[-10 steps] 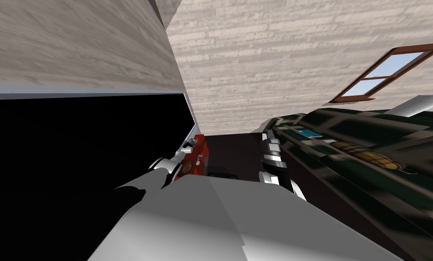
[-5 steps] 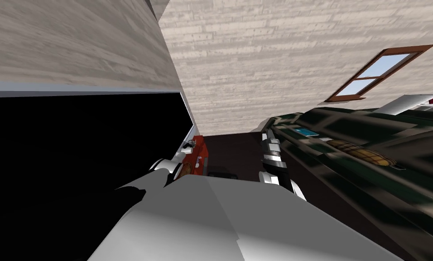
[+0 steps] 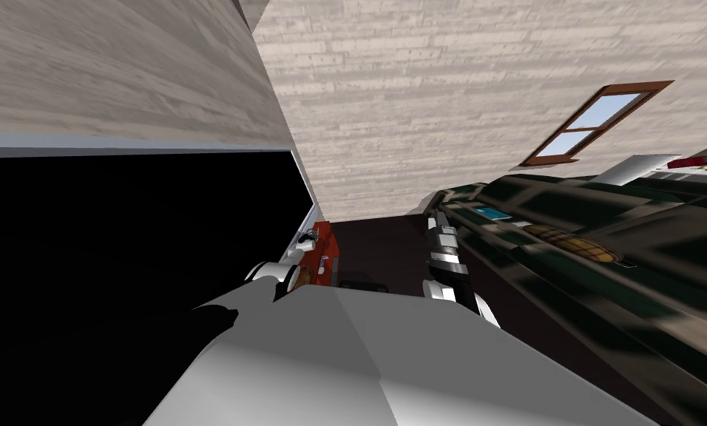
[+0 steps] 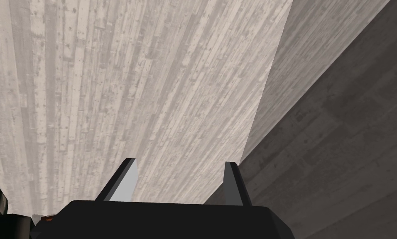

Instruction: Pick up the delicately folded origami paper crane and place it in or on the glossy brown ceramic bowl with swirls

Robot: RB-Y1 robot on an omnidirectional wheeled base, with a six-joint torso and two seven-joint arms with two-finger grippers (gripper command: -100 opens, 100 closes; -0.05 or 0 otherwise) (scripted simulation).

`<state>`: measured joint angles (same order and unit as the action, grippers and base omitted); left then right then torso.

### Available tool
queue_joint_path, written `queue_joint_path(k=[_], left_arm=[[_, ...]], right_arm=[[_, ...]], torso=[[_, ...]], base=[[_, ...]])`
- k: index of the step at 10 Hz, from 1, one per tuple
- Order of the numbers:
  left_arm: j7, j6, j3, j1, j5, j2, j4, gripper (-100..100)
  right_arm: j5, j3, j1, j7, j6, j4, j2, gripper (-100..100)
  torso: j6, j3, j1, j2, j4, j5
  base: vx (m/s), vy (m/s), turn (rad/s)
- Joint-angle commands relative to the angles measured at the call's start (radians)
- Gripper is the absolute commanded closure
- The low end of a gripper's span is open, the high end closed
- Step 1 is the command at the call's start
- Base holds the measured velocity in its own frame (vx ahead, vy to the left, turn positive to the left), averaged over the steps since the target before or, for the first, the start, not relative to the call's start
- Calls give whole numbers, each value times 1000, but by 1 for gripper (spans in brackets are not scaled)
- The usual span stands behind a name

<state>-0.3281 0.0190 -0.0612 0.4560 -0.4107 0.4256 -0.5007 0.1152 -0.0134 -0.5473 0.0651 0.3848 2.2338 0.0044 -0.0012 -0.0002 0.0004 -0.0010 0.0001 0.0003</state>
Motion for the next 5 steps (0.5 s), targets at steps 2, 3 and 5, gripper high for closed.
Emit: queue_joint_path(k=[2, 3, 5], left_arm=[[60, 8, -77, -6, 14, -24, -9, -100], [60, 8, -86, -6, 14, -24, -9, -100], [115, 15, -151, -11, 27, -45, -16, -100]], right_arm=[[0, 0, 0, 0, 0, 0, 0, 0], [0, 0, 0, 0, 0, 0, 0, 0], [0, 0, 0, 0, 0, 0, 0, 0]], torso=[[0, 0, 0, 0, 0, 0], [0, 0, 0, 0, 0, 0], [0, 0, 0, 1, 0, 0]], base=[[-10, -2, -32], [-10, -2, -33], [-25, -4, -81]])
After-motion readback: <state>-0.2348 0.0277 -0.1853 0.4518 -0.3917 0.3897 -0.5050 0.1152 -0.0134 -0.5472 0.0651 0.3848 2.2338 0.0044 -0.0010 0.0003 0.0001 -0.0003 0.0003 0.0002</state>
